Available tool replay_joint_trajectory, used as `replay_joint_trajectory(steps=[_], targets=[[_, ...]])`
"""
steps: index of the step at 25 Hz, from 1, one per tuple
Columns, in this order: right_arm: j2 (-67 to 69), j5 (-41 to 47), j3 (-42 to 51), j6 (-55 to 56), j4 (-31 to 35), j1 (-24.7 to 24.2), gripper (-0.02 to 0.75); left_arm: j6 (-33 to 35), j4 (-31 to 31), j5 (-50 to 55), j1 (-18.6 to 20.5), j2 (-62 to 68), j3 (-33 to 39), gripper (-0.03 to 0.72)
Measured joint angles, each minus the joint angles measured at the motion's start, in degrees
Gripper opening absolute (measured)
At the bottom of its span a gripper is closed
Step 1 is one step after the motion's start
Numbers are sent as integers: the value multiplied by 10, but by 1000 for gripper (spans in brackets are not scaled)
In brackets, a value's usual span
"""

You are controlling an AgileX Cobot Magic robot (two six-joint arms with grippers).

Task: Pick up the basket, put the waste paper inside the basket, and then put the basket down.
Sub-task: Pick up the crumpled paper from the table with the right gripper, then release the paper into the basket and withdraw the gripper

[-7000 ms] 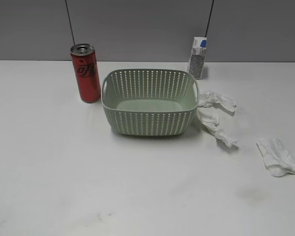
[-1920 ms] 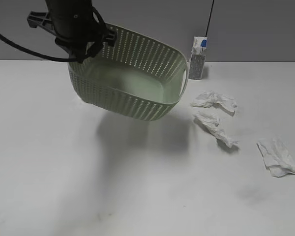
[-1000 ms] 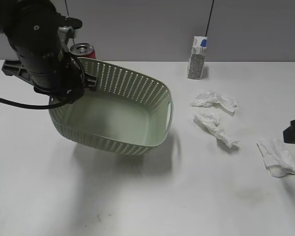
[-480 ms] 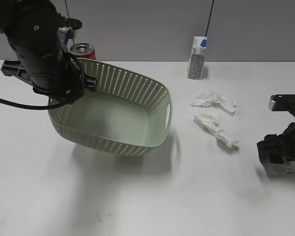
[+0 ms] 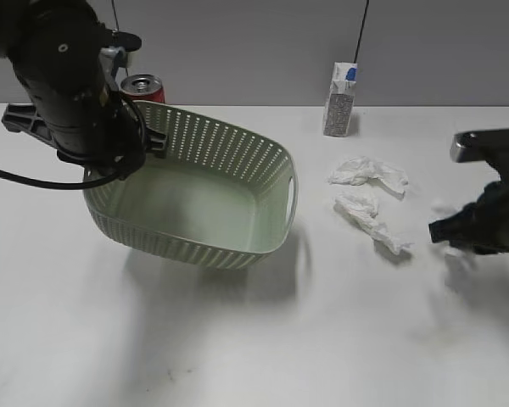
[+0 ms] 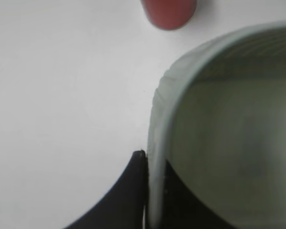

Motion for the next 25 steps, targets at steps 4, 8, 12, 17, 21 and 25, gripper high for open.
replay_joint_trajectory(steps=[4, 8, 12, 17, 21, 25], targets=[[-96, 1, -34, -5, 17, 123, -8, 0, -1, 0, 0, 0, 0, 0], [-109, 1, -116, -6, 70, 227, -8, 0, -3, 0, 0, 0, 0, 0], [-43, -1, -188, -7, 89, 288, -6, 0, -7, 0, 0, 0, 0, 0], [73, 41, -266, -21, 118, 301, 199, 0, -12, 0, 0, 0, 0, 0], [115, 134, -333, -49, 121, 302, 565, 0, -13, 0, 0, 0, 0, 0], [103, 199, -384, -47, 84, 294, 622, 0, -13, 0, 0, 0, 0, 0]])
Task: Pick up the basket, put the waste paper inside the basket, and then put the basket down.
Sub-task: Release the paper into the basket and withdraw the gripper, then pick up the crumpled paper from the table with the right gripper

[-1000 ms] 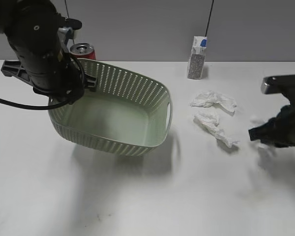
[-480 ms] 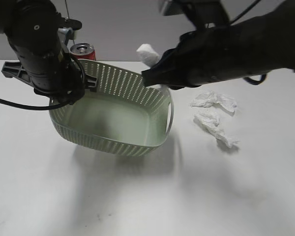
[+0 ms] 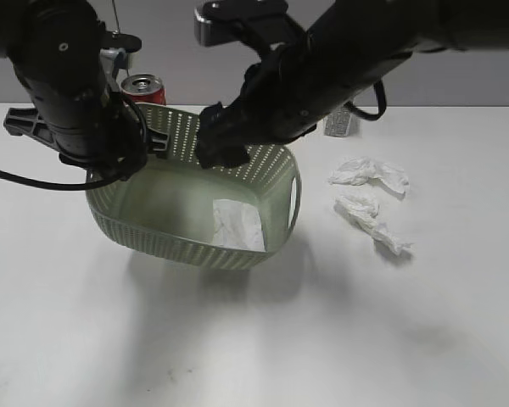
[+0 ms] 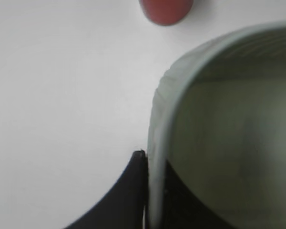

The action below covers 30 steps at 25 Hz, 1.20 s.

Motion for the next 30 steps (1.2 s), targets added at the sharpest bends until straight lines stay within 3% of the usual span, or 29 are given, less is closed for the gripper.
replay_joint_trajectory(steps=[2, 7, 11, 15, 23, 25, 27, 29, 30], targets=[[-25, 24, -5, 15, -22, -19, 622, 0, 0, 1, 0, 0, 0, 0], [-66, 48, 31, 23, -52, -123, 616, 0, 0, 1, 0, 0, 0, 0], [-61, -18, 133, 24, -56, -186, 594, 0, 0, 4, 0, 0, 0, 0], [-19, -119, 209, 24, -58, -197, 562, 0, 0, 6, 0, 0, 0, 0], [81, -189, 219, 24, -58, -197, 526, 0, -2, 6, 0, 0, 0, 0], [84, -191, 219, 25, -58, -197, 456, 0, -2, 6, 0, 0, 0, 0], [84, -191, 219, 25, -58, -197, 321, 0, -2, 6, 0, 0, 0, 0], [76, -184, 219, 25, -58, -197, 125, 0, -2, 6, 0, 0, 0, 0], [66, -179, 219, 25, -58, -197, 72, 0, -2, 6, 0, 0, 0, 0]])
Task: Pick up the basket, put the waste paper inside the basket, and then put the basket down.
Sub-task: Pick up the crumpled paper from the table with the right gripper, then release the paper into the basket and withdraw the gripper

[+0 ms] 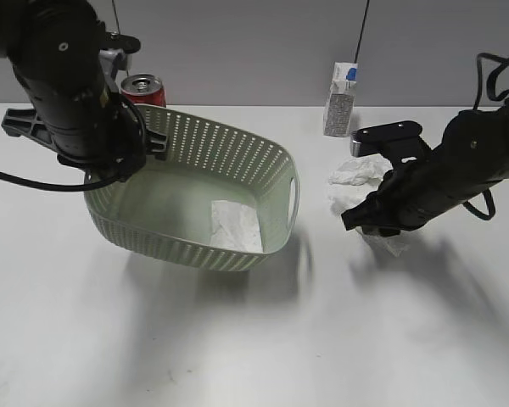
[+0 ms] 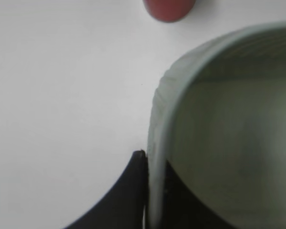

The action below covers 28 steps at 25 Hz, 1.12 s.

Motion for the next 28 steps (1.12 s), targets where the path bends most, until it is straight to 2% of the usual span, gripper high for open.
replay_joint_trajectory(steps=[2, 6, 9, 11, 15, 19, 21, 22, 26, 27, 28], targets=[[-33, 4, 0, 0, 0, 0, 11, 0, 0, 0, 0, 0, 0, 0], [-157, 5, 0, 0, 27, 10, -8, 0, 0, 0, 0, 0, 0, 0], [-254, 0, 0, -10, 55, 40, -8, 0, 0, 0, 0, 0, 0, 0], [-297, -3, -1, -16, 65, 78, -8, 0, -1, -1, 0, 0, 0, 0], [-295, -21, -1, -20, 84, 164, -8, 0, -2, -1, 0, 0, 0, 0], [-214, -95, -1, -20, 87, 211, 1, 0, -3, -1, 0, 0, 0, 0], [-159, -113, -5, -20, 88, 214, 64, 0, -4, -1, 0, 0, 0, 0], [-137, -111, -10, -20, 88, 214, 135, 0, -5, -1, 0, 0, 0, 0], [-79, -67, -41, -20, 90, 214, 545, 0, -11, -5, 0, 0, 0, 0], [-78, -55, -46, -20, 90, 214, 591, 0, -11, -6, 0, 0, 0, 0], [-79, -45, -52, -20, 90, 214, 603, 0, -11, -8, 0, 0, 0, 0]])
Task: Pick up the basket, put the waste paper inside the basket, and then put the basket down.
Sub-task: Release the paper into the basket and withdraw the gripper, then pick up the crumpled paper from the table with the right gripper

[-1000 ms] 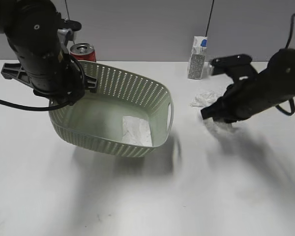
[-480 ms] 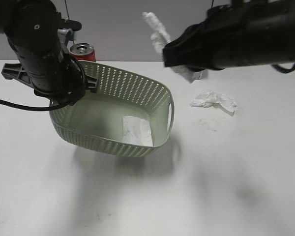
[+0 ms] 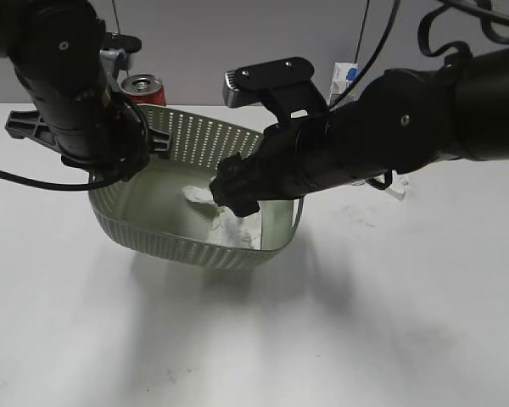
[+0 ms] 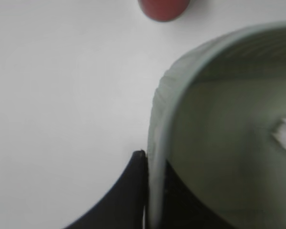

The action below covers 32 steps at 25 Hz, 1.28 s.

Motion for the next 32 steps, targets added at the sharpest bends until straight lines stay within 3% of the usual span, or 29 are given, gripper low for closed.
replay_joint_trajectory(steps=[6, 13, 15, 21, 26, 32], targets=[[-67, 32, -31, 5, -8, -25, 584, 0, -2, -3, 0, 0, 0, 0], [-57, 31, -40, 9, -22, -215, 582, 0, -2, -16, 0, 0, 0, 0], [-25, 12, -40, 9, -45, -245, 582, 0, -2, -20, 0, 0, 0, 0], [106, -108, -40, 7, -126, -256, 580, 0, -2, -21, 0, 0, 0, 0], [178, -202, -41, 6, -133, -256, 580, 0, -2, -19, 0, 0, 0, 0], [229, -223, -41, 6, -133, -256, 559, 0, -2, -19, 0, 0, 0, 0]])
